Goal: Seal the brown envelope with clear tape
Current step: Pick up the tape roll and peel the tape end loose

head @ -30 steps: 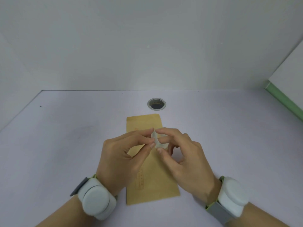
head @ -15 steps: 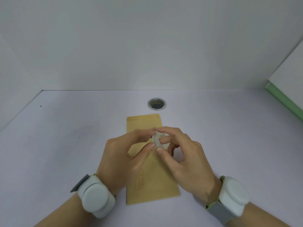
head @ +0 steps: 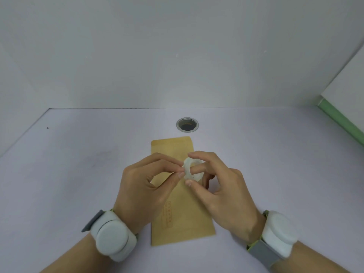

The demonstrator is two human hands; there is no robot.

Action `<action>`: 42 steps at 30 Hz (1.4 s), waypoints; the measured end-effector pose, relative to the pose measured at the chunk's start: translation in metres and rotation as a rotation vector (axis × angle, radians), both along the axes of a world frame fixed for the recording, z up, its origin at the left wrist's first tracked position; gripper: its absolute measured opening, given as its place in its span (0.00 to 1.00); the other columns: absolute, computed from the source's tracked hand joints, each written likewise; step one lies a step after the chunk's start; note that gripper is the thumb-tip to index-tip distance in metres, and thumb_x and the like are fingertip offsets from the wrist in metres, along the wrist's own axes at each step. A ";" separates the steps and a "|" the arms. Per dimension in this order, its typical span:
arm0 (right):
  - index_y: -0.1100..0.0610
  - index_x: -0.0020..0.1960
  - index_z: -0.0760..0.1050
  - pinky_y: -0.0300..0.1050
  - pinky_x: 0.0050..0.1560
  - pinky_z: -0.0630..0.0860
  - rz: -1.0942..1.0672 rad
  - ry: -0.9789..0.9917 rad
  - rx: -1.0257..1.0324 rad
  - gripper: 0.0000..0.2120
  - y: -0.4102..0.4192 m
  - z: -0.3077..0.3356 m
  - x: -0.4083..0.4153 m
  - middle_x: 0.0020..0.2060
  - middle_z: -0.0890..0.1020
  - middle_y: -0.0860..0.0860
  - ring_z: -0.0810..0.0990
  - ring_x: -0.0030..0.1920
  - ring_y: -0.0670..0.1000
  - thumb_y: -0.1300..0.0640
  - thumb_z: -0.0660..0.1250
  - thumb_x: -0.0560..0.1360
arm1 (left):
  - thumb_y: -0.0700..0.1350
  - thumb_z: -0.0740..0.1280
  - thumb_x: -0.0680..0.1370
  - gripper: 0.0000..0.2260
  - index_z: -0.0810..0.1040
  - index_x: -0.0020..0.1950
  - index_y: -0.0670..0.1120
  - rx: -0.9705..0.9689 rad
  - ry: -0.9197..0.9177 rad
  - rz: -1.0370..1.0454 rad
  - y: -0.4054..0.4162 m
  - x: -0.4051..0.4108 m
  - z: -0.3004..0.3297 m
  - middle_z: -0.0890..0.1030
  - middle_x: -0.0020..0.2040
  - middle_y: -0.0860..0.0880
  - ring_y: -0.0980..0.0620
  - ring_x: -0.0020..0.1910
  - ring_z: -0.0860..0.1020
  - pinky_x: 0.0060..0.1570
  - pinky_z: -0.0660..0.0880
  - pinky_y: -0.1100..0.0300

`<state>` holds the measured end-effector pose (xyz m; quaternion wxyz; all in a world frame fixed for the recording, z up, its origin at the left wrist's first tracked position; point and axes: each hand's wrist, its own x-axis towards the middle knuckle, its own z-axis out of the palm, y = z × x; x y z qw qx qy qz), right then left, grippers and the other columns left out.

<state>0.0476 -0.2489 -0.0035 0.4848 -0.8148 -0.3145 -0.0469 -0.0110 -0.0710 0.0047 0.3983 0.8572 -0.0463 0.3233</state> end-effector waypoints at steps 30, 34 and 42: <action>0.39 0.61 0.68 0.48 0.46 0.78 0.039 -0.039 -0.068 0.22 0.002 0.002 -0.002 0.42 0.82 0.40 0.79 0.39 0.47 0.52 0.74 0.74 | 0.40 0.63 0.78 0.06 0.70 0.46 0.50 0.194 0.112 -0.109 -0.001 0.001 -0.002 0.72 0.44 0.58 0.58 0.40 0.72 0.40 0.71 0.63; 0.38 0.61 0.67 0.48 0.46 0.78 0.052 -0.045 -0.080 0.23 0.002 0.002 -0.004 0.43 0.82 0.39 0.79 0.40 0.46 0.51 0.75 0.73 | 0.41 0.58 0.80 0.07 0.64 0.47 0.54 0.299 0.141 -0.117 -0.002 0.000 -0.003 0.67 0.44 0.59 0.51 0.36 0.68 0.37 0.67 0.59; 0.37 0.63 0.66 0.42 0.44 0.76 0.010 0.024 0.011 0.28 0.001 0.002 0.001 0.42 0.82 0.40 0.79 0.37 0.50 0.53 0.77 0.72 | 0.44 0.59 0.81 0.03 0.71 0.48 0.49 0.192 0.083 -0.073 0.000 0.000 -0.003 0.73 0.46 0.57 0.49 0.41 0.75 0.41 0.74 0.49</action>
